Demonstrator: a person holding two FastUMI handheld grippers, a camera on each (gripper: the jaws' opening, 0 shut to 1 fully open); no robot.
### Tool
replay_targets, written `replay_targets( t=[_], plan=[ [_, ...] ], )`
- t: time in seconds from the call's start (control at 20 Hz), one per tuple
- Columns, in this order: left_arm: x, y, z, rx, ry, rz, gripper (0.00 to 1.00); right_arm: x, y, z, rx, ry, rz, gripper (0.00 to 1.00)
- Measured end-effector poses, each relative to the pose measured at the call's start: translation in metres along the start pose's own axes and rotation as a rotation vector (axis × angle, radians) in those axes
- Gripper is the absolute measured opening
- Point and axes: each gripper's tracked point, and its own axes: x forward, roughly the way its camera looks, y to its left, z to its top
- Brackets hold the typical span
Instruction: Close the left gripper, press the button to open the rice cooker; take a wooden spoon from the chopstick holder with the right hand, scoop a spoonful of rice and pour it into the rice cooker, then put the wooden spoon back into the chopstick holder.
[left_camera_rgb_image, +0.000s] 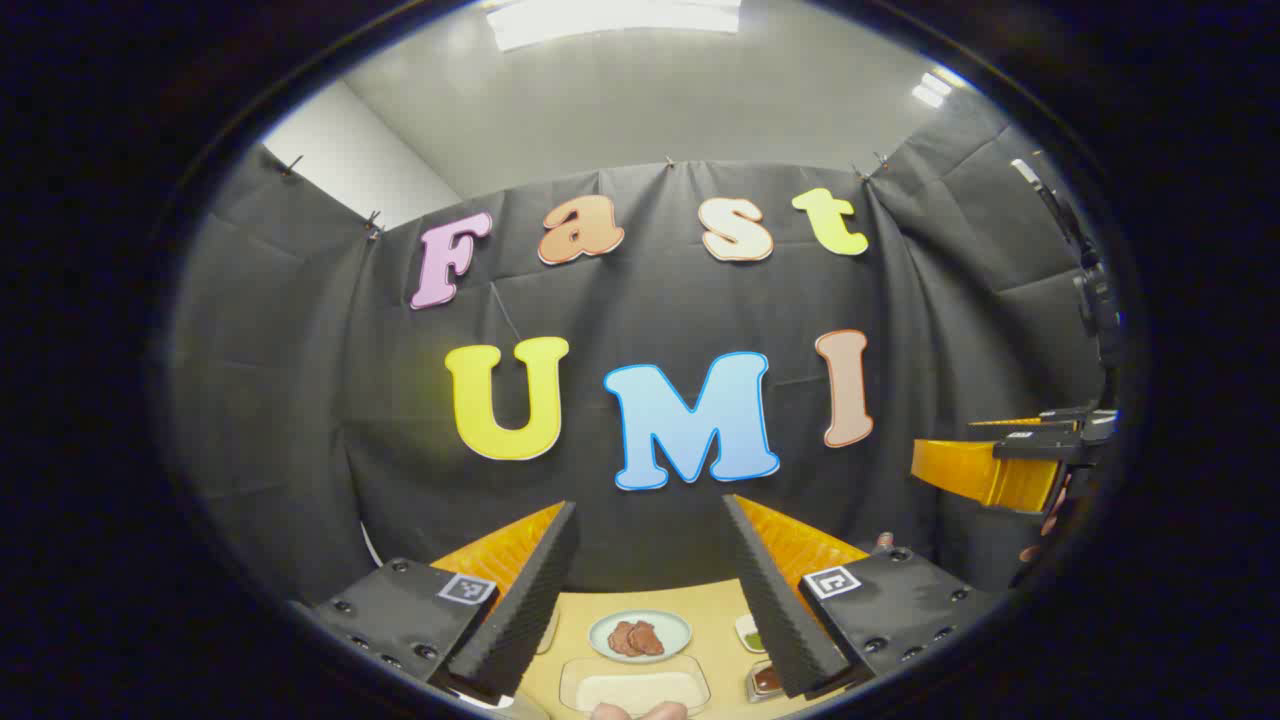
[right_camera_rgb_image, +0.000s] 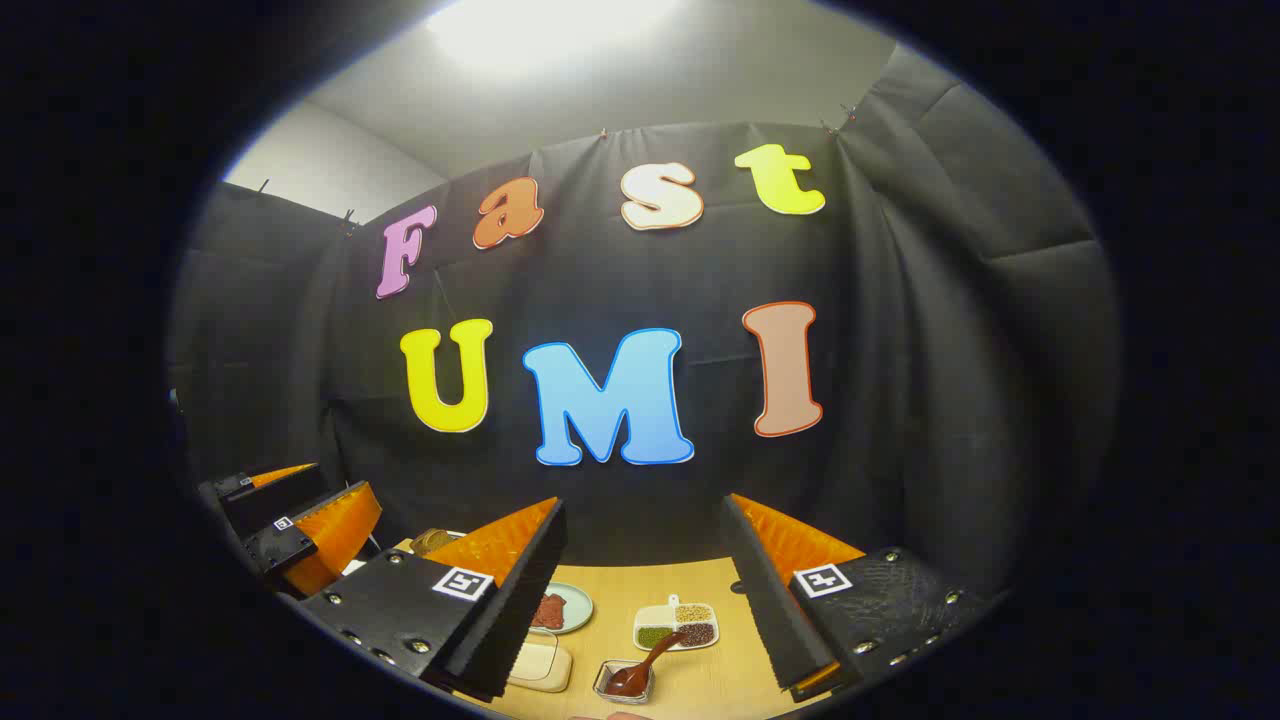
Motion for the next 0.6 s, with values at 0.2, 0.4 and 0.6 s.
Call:
replay_targets(
  t=[0.2,0.4,0.6],
  plan=[
    [0.005,-0.002,0.0,-0.018,0.004,-0.008,0.96,0.011,-0.004,0.006,0.01,-0.011,-0.02,0.94],
    [0.013,0.016,0.005,-0.012,0.008,-0.013,0.96,0.013,0.001,0.017,0.021,-0.037,-0.046,0.94],
    [0.019,0.031,0.004,-0.024,0.005,0.004,1.0,0.012,0.002,0.016,0.014,-0.035,-0.073,0.94]
  ],
)
